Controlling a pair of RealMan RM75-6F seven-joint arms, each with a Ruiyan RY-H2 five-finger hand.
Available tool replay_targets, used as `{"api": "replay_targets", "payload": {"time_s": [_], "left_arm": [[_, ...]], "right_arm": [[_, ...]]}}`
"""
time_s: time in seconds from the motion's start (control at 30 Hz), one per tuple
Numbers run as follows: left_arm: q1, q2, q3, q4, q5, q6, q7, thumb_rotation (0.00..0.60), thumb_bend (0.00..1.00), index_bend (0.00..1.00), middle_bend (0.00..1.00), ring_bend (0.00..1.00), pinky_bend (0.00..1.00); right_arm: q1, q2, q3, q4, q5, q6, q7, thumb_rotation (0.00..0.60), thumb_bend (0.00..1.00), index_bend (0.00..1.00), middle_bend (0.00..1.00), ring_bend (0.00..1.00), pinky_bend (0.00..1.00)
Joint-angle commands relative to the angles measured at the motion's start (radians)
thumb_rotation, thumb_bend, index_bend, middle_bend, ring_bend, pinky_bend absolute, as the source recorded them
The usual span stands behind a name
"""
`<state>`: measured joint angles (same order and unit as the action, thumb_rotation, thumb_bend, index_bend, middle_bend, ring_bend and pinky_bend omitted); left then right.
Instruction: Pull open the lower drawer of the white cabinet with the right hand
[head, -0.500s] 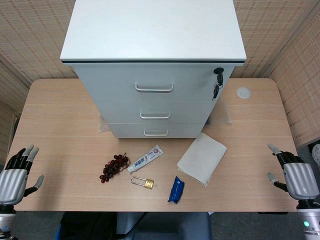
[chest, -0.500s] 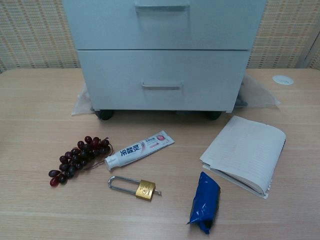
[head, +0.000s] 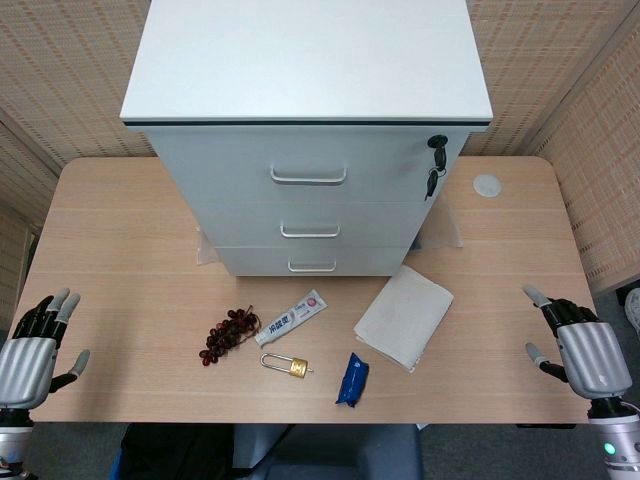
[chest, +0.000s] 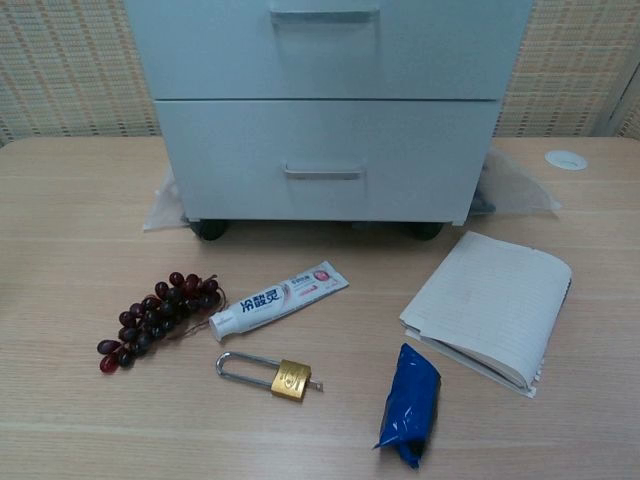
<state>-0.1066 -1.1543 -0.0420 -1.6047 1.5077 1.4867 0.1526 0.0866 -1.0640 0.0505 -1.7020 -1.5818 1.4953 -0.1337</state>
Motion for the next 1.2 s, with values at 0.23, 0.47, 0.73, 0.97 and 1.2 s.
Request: {"api": "replay_targets", "payload": {"time_s": [0.23,0.47,0.73,0.97,1.2], "left_arm": [[-0.011,0.012,-0.008,-0.003,0.016,0.006,0.002,0.600,0.33,0.06,0.01,0.06,0.14],[-0.016,0.010,-0.007,-0.001,0.023,0.005,-0.001,0.600,0.33,0.06,0.01,0.06,0.14],[-0.020,0.006,-0.006,0.006,0.032,0.004,-0.006,0.600,0.33,0.06,0.01,0.06,0.14],[-0.019,0.007,-0.003,0.010,0.035,0.009,-0.010,0.600,0.33,0.06,0.01,0.06,0.14],[-0.018,0.004,0.001,0.015,0.031,0.003,-0.012,0.600,0.33,0.06,0.01,0.06,0.14]], "right_arm": [[0.108,0.033,0.049,-0.100,-0.030,-0.100,-0.117,0.600,0.22,0.15,0.59,0.61,0.61],[0.217,0.038,0.077,-0.207,0.046,-0.277,-0.275,0.600,0.24,0.15,0.76,0.82,0.88],[0.332,-0.047,0.121,-0.243,0.159,-0.397,-0.403,0.600,0.35,0.15,0.87,0.93,0.98],[0.435,-0.135,0.159,-0.203,0.268,-0.474,-0.475,0.600,0.36,0.15,0.87,0.93,0.98],[0.532,-0.225,0.176,-0.135,0.362,-0.538,-0.516,0.600,0.36,0.15,0.87,0.93,0.98]]}}
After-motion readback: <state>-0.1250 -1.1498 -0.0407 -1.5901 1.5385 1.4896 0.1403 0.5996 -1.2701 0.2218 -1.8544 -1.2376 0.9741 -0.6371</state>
